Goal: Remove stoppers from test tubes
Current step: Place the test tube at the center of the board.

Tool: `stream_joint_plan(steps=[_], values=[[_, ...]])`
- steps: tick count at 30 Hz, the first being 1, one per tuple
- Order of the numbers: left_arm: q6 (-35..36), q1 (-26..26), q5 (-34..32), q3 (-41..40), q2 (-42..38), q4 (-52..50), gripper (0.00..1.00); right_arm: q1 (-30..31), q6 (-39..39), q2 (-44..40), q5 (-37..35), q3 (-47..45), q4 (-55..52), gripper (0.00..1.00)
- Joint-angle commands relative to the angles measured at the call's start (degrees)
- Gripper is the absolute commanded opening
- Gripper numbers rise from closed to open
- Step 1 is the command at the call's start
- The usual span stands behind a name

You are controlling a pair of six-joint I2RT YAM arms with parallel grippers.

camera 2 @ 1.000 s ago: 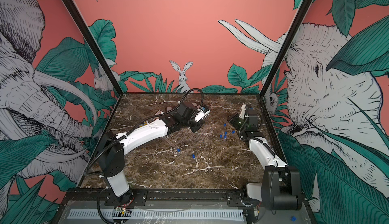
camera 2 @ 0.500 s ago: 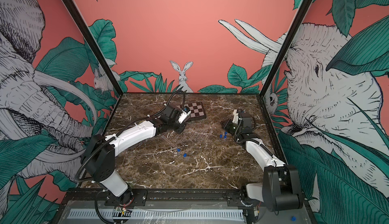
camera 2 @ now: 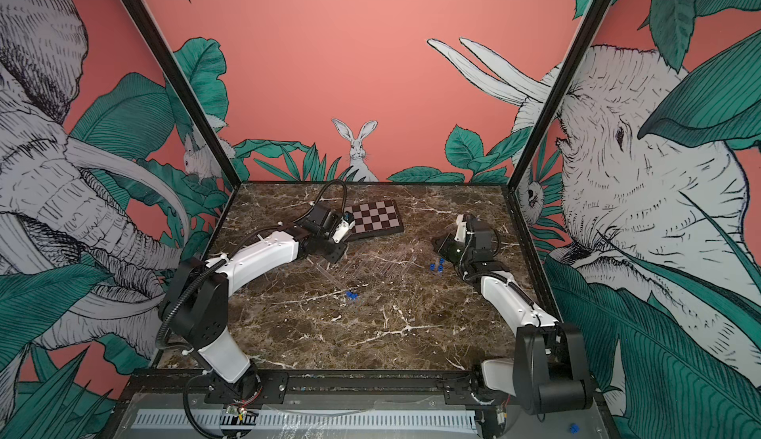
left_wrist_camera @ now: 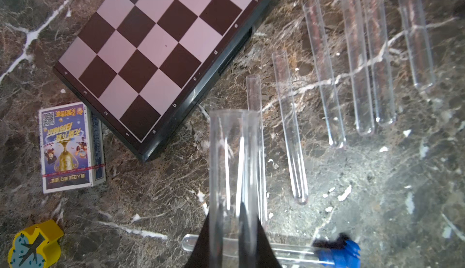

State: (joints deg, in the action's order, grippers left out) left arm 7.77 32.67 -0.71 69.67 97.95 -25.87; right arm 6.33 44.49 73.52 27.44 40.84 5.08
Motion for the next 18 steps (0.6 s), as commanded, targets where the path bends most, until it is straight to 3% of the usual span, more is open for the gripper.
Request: stream_joint_plan(steps=[1, 18], values=[[1.6, -0.4, -0.6, 1.0, 1.3, -2.0, 0.0, 0.1, -0.7, -0.6, -0.5, 0.9, 0.5, 0.1], [6.0, -0.6, -0.6, 4.7, 10.3, -2.1, 0.0, 0.0, -1.3, -1.3, -1.3, 0.3, -0.5, 0.1]])
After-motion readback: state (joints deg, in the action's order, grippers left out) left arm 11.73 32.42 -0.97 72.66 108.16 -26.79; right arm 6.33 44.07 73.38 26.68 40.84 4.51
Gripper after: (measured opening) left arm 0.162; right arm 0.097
